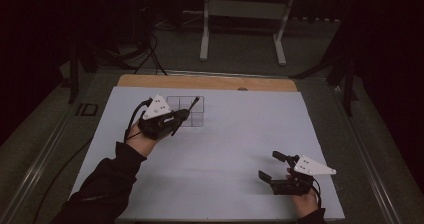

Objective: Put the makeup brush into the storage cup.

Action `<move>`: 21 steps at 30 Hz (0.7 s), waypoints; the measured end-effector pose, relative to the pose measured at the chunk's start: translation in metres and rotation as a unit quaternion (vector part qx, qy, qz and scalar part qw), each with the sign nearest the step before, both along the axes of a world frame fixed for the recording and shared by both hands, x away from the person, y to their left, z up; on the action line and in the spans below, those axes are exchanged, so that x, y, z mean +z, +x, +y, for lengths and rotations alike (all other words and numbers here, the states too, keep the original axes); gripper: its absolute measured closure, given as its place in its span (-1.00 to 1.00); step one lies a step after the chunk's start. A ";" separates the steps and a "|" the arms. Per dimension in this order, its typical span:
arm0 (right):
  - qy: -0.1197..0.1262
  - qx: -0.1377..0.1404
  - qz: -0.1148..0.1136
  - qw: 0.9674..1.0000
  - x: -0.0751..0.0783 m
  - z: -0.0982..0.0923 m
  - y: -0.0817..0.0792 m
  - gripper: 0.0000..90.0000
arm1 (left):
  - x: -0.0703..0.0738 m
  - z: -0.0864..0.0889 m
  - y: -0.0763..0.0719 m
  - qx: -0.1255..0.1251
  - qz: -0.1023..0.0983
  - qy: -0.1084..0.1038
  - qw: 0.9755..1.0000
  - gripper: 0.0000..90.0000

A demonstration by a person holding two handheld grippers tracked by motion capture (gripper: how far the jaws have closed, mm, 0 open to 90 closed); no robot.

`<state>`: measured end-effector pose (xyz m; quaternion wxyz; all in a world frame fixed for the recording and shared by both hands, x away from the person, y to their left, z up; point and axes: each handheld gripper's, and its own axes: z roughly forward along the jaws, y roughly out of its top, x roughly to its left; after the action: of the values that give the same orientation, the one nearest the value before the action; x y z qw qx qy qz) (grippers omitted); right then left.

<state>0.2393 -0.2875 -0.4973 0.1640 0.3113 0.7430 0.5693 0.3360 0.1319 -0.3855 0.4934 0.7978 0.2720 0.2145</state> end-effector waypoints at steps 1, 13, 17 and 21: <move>0.000 0.000 0.000 1.000 0.000 0.000 0.000 -0.76 | 0.000 0.000 0.002 0.009 -0.001 -0.007 1.000 0.90; 0.000 0.001 0.000 1.000 0.000 0.000 0.000 -0.76 | -0.004 -0.004 0.018 0.059 -0.029 -0.055 0.996 0.90; 0.001 0.001 0.001 1.000 0.000 0.000 0.000 -0.76 | -0.004 -0.004 0.022 0.072 -0.036 -0.076 0.994 0.90; 0.002 0.002 0.001 1.000 0.000 0.000 0.000 -0.76 | -0.006 -0.005 0.025 0.080 -0.035 -0.086 0.992 0.90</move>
<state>0.2396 -0.2874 -0.4977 0.1612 0.3109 0.7429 0.5705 0.3610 0.1273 -0.3913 0.5510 0.7200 0.3346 0.2567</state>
